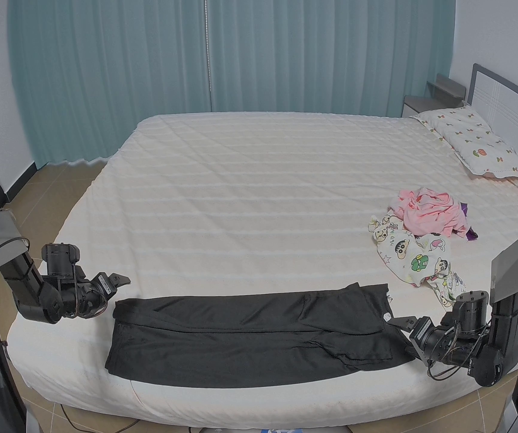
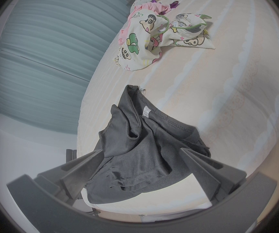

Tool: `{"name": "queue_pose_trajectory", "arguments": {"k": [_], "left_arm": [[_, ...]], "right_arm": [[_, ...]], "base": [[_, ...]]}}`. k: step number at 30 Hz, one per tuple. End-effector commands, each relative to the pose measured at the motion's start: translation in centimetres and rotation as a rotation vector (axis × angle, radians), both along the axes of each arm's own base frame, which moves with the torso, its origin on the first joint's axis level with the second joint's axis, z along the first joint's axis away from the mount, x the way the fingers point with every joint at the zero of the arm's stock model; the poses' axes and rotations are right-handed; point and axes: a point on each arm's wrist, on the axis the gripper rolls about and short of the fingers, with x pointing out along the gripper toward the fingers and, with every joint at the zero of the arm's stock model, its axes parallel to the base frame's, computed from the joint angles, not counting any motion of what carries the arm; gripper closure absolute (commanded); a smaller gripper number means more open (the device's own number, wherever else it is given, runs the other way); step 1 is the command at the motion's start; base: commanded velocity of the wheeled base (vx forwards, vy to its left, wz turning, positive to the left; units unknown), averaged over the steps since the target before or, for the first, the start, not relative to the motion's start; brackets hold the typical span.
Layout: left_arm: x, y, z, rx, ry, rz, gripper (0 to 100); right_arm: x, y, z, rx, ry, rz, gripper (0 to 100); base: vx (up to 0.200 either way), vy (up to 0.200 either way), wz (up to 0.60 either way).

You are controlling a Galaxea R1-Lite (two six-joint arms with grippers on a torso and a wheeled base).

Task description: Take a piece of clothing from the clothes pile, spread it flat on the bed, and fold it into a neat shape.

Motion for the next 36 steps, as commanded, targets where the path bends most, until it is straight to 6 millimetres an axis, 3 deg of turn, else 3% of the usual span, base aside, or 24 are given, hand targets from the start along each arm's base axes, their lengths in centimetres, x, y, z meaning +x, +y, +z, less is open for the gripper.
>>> {"name": "queue_pose_trajectory", "arguments": {"k": [1, 8, 13, 18, 36], "left_arm": [[0.4, -2.6, 1.9, -0.07, -0.049, -0.017, 0], [1.0, -7.0, 1.8, -0.086, -0.049, -0.105, 0], [1.8, -10.0, -0.9, -0.028, -0.006, -0.114, 0], [1.8, -11.6, -2.0, -0.011, 0.015, -0.139, 0], [-0.6, -10.9, -2.8, 0.058, 0.093, -0.128, 0]], "right_arm": [[0.1, 0.1, 0.1, 0.003, -0.015, 0.002, 0], [0.1, 0.1, -0.1, 0.001, -0.009, 0.001, 0], [0.1, 0.1, -0.1, 0.001, -0.009, 0.001, 0], [0.1, 0.1, -0.1, 0.001, -0.009, 0.001, 0], [0.1, 0.0, -0.2, -0.002, -0.004, -0.001, 0]], "base": [[0.0, 0.0, 0.0], [0.0, 0.0, 0.0], [0.0, 0.0, 0.0], [0.0, 0.0, 0.0], [0.0, 0.0, 0.0]]}}
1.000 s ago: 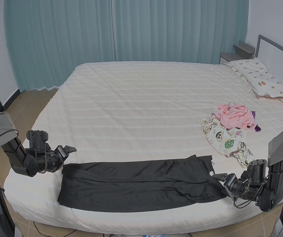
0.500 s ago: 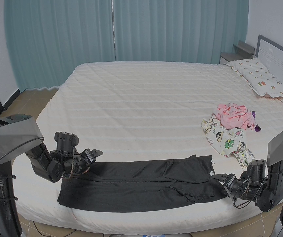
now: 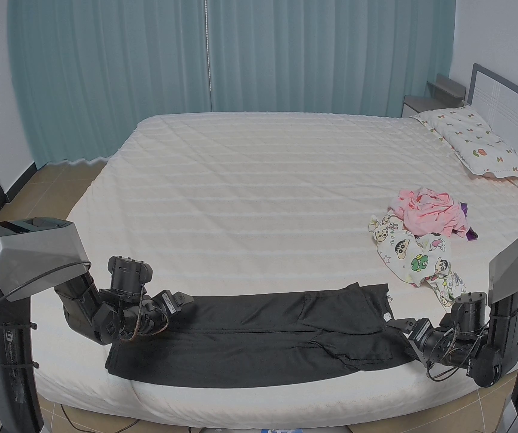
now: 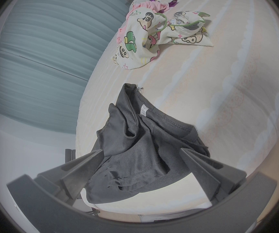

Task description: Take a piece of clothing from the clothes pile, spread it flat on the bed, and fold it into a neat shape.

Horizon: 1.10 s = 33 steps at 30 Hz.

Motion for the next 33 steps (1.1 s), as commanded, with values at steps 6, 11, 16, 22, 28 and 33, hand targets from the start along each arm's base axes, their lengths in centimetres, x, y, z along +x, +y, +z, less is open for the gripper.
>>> {"name": "queue_pose_trajectory", "arguments": {"k": [6, 11, 16, 22, 28, 33], "left_arm": [[-1.1, 0.3, 0.8, 0.066, -0.005, 0.042, 0], [-1.9, 0.5, 1.9, 0.108, 0.056, 0.073, 0], [-1.8, 1.1, 3.0, 0.11, 0.046, 0.104, 0], [-0.7, 3.0, 3.9, 0.115, 0.007, 0.177, 0], [0.0, 3.5, 4.0, 0.11, -0.008, 0.199, 0], [0.0, 4.0, 2.9, 0.119, 0.027, 0.209, 0]], "right_arm": [[0.1, 0.0, 0.1, 0.002, -0.015, 0.0, 0], [0.1, 0.0, 0.1, 0.001, -0.015, -0.001, 0], [0.1, 0.0, 0.1, 0.001, -0.013, -0.001, 0], [0.1, 0.0, 0.1, 0.001, -0.013, -0.001, 0], [0.1, 0.0, 0.1, 0.001, -0.013, -0.001, 0], [0.1, 0.0, 0.1, 0.001, -0.013, -0.001, 0]], "base": [[0.0, 0.0, 0.0], [0.0, 0.0, 0.0], [0.0, 0.0, 0.0], [0.0, 0.0, 0.0], [0.0, 0.0, 0.0], [0.0, 0.0, 0.0]]}}
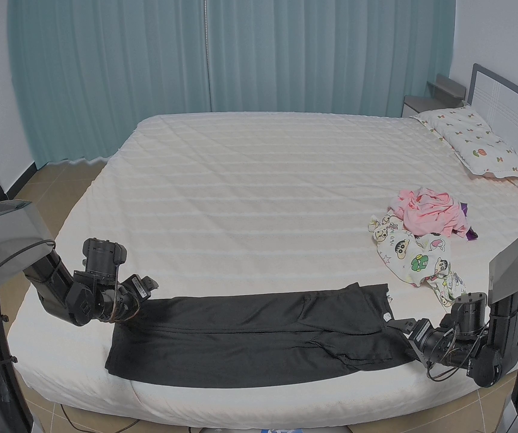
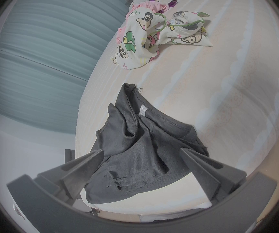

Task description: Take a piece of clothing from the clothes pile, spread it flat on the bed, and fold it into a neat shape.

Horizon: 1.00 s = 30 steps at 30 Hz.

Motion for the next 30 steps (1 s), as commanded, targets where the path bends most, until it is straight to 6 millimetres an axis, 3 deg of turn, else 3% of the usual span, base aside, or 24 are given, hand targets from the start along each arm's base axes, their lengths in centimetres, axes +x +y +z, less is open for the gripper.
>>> {"name": "queue_pose_trajectory", "arguments": {"k": [1, 6, 10, 16, 24, 30], "left_arm": [[0.0, 0.5, -0.9, 0.005, 0.028, 0.014, 0], [-1.0, 1.2, -1.2, 0.011, 0.059, 0.027, 0], [-3.0, 1.6, 0.5, 0.011, 0.058, 0.026, 0], [-3.9, 2.1, 1.4, 0.034, 0.117, 0.005, 0], [-1.4, 2.2, 2.8, 0.007, 0.037, 0.001, 0], [0.6, 1.7, 1.0, -0.029, 0.056, 0.029, 0]], "right_arm": [[0.1, 0.0, 0.1, 0.003, -0.017, 0.001, 0], [0.1, 0.0, 0.1, 0.003, -0.017, 0.001, 0], [0.1, 0.0, 0.1, 0.003, -0.017, 0.001, 0], [0.1, 0.0, 0.1, 0.002, -0.017, 0.0, 0], [0.1, 0.0, 0.1, 0.002, -0.017, 0.0, 0], [0.1, 0.0, 0.1, 0.003, -0.018, 0.0, 0]], "base": [[0.0, 0.0, 0.0], [0.0, 0.0, 0.0], [0.0, 0.0, 0.0], [0.0, 0.0, 0.0], [0.0, 0.0, 0.0], [0.0, 0.0, 0.0]]}}
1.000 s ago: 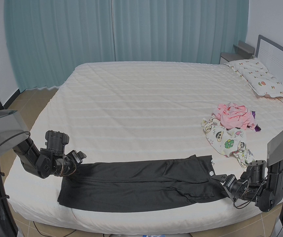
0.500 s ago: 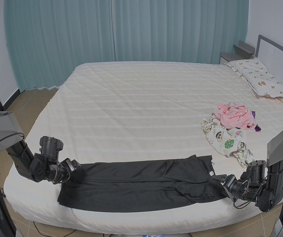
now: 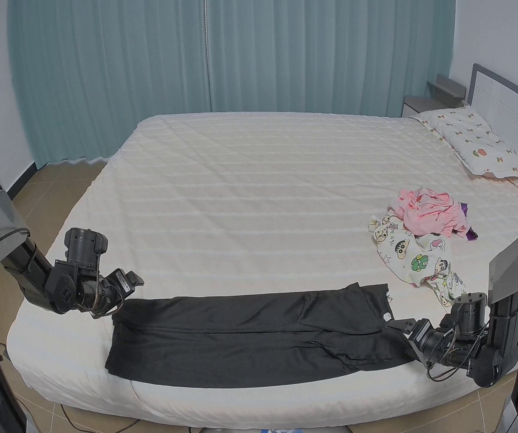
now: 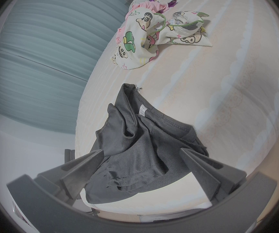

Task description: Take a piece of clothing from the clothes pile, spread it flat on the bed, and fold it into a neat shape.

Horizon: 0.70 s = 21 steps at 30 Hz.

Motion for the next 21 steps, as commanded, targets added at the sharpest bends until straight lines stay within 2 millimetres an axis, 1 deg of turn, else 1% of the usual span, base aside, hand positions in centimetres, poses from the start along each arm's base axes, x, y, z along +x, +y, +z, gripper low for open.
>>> {"name": "queue_pose_trajectory", "arguments": {"k": [1, 2, 3, 5, 7, 8, 14, 15, 17, 21], "left_arm": [[1.3, -0.3, -2.6, -0.01, 0.056, 0.01, 0], [1.3, -0.3, -2.7, -0.01, 0.059, 0.01, 0], [1.0, -0.3, -3.9, -0.008, 0.097, 0.009, 0], [0.8, -0.3, -4.6, -0.004, 0.123, 0.009, 0], [0.7, -0.2, -4.8, -0.003, 0.132, 0.011, 0], [0.2, 0.0, -5.2, 0.001, 0.152, 0.013, 0], [-1.2, 0.4, -5.4, 0.002, 0.193, -0.001, 0], [-2.1, 0.5, -5.4, 0.013, 0.211, -0.015, 0], [-2.5, 0.7, -5.5, 0.021, 0.222, -0.022, 0], [-2.5, 1.4, -5.1, 0.019, 0.208, -0.004, 0]], "right_arm": [[0.1, 0.0, 0.2, 0.004, -0.019, 0.001, 0], [0.1, 0.0, 0.2, 0.004, -0.019, 0.001, 0], [0.1, 0.0, 0.2, 0.004, -0.019, 0.001, 0], [0.1, 0.0, 0.2, 0.004, -0.019, 0.001, 0], [0.1, 0.0, 0.2, 0.004, -0.019, 0.001, 0], [0.1, 0.0, 0.2, 0.004, -0.019, 0.001, 0], [0.1, 0.0, 0.2, 0.004, -0.019, 0.001, 0], [0.1, 0.0, 0.1, 0.003, -0.018, 0.001, 0], [0.1, 0.0, 0.1, 0.003, -0.018, 0.001, 0], [0.1, 0.0, 0.1, 0.003, -0.018, 0.001, 0]], "base": [[0.0, 0.0, 0.0], [0.0, 0.0, 0.0], [0.0, 0.0, 0.0], [0.0, 0.0, 0.0], [0.0, 0.0, 0.0], [0.0, 0.0, 0.0], [0.0, 0.0, 0.0], [0.0, 0.0, 0.0], [0.0, 0.0, 0.0], [0.0, 0.0, 0.0]]}}
